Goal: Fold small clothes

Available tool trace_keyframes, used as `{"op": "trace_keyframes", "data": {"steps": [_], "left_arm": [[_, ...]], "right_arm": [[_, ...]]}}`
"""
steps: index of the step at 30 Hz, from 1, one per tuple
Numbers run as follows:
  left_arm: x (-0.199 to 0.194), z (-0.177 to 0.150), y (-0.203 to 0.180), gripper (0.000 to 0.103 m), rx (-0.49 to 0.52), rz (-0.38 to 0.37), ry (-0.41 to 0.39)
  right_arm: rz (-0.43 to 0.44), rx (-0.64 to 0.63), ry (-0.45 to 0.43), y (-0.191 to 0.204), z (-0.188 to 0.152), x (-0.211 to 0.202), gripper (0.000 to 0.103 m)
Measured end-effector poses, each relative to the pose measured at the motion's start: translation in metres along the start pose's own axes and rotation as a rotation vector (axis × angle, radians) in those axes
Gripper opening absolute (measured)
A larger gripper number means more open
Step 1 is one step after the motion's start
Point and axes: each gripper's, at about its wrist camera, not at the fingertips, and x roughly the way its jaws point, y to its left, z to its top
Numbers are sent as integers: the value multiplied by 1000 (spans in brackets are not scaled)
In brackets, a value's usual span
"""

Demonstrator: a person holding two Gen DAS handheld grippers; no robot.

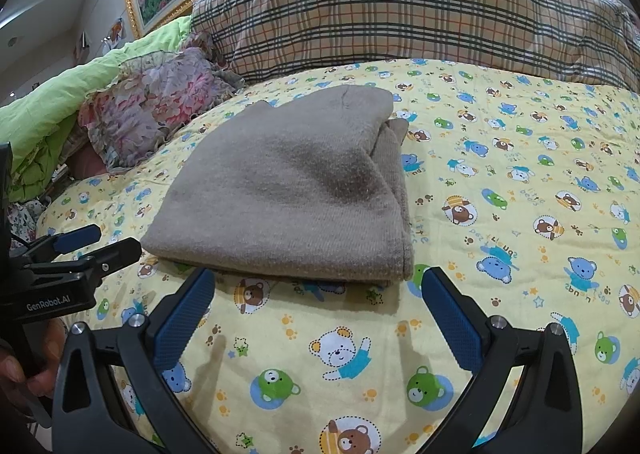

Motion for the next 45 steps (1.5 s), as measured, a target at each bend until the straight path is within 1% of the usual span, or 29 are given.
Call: {"op": "trace_keyframes", "data": {"steps": [45], "left_arm": [[-1, 8, -4, 92, 9, -19, 5]], "right_arm": [[6, 15, -3, 4, 7, -5, 103]]}}
